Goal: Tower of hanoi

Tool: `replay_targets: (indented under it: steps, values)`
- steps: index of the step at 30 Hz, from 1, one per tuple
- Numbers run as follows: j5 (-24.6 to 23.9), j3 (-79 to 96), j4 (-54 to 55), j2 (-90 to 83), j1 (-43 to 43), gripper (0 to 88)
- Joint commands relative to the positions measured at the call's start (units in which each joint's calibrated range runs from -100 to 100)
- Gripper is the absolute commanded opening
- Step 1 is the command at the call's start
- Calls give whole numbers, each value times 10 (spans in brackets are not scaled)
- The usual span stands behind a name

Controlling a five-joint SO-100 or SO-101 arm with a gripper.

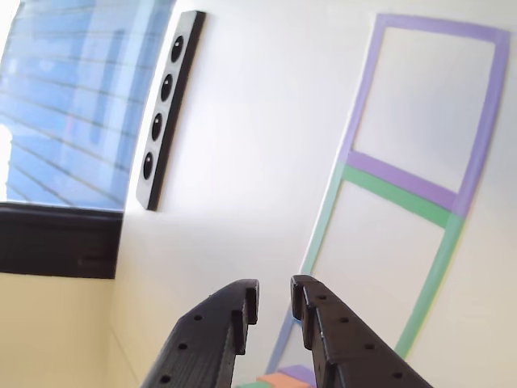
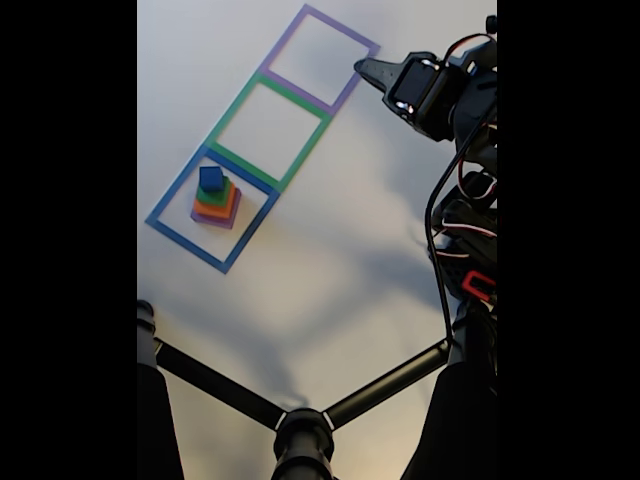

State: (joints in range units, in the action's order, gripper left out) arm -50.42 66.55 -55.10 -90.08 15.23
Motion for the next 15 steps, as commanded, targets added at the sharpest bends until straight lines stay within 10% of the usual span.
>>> replay_targets:
  steps: [1, 15]
  values:
    - [-77, 88, 17, -30, -31, 0]
    - [-270, 308, 7, -98, -35, 0]
